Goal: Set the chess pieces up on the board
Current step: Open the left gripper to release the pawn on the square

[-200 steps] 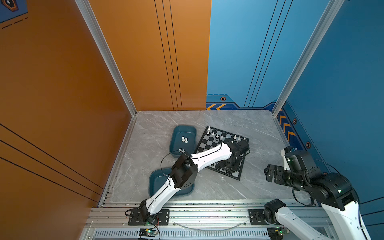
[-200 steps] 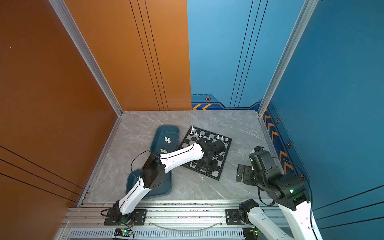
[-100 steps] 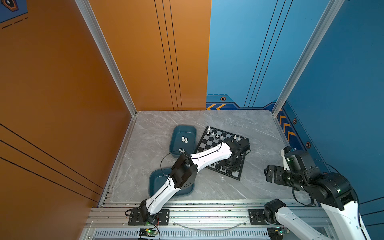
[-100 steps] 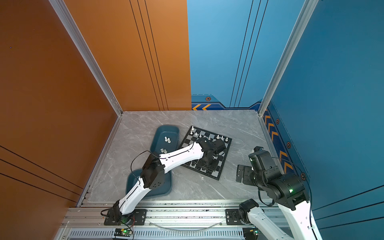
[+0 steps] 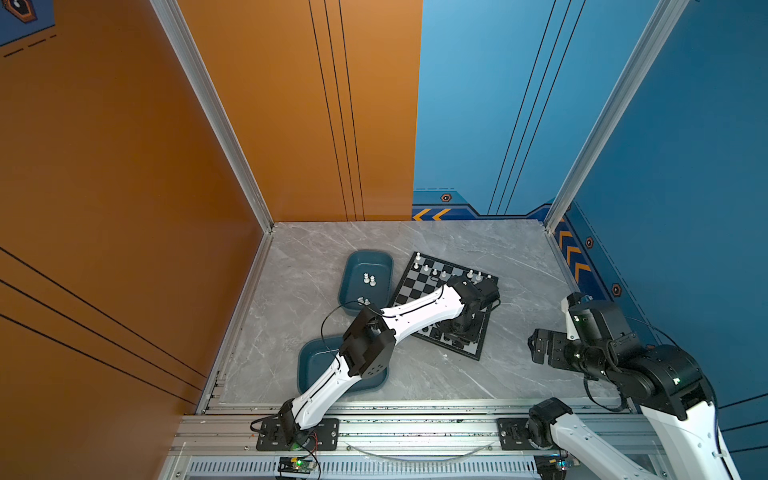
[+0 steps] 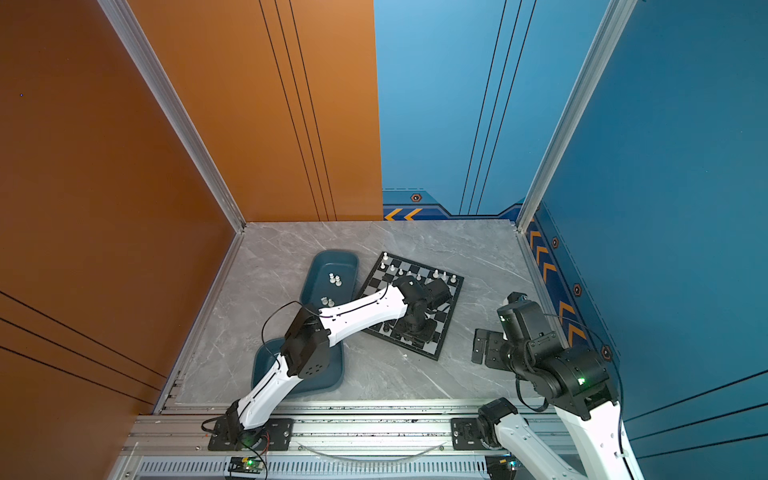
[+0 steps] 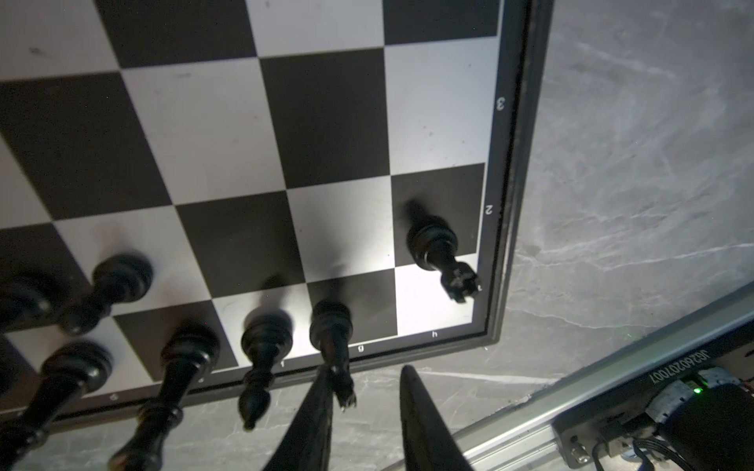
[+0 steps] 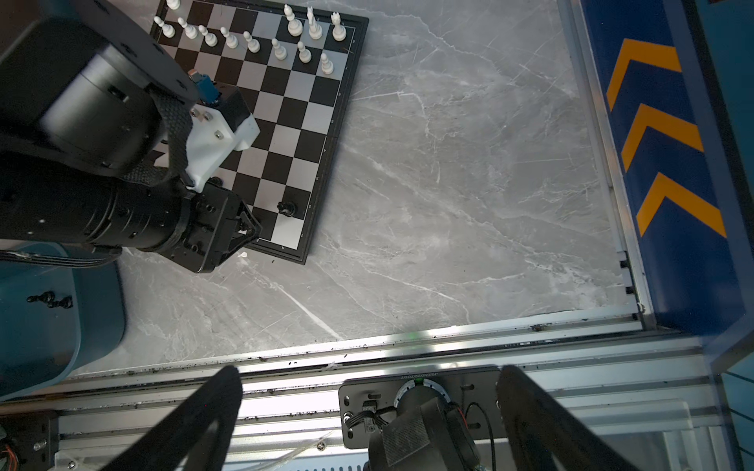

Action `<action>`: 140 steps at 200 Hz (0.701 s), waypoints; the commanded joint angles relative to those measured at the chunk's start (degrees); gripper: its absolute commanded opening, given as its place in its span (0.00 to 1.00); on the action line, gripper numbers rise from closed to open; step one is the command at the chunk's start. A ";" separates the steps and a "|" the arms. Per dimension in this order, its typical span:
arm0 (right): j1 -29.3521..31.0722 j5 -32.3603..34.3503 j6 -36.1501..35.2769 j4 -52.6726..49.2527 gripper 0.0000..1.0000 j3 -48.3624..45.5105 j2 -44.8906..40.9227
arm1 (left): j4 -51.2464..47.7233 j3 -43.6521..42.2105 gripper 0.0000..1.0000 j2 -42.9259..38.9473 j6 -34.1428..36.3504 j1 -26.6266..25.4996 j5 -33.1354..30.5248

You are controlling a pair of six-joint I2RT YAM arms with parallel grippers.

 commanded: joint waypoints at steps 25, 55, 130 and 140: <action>-0.45 -0.81 -0.64 0.44 1.00 -0.51 0.57 | -1.05 -0.97 0.29 -0.84 0.67 0.62 -0.96; -0.51 -0.77 -0.45 0.30 1.00 -0.43 0.44 | -1.01 -1.56 0.28 -0.85 0.95 0.87 -1.17; -0.53 -0.80 -0.06 0.31 1.00 -0.44 0.53 | -0.95 -1.71 0.27 -0.40 1.48 1.31 -1.03; -0.53 -0.83 0.06 0.35 1.00 -0.44 0.53 | -0.95 -1.42 0.26 -0.28 1.55 1.23 -0.84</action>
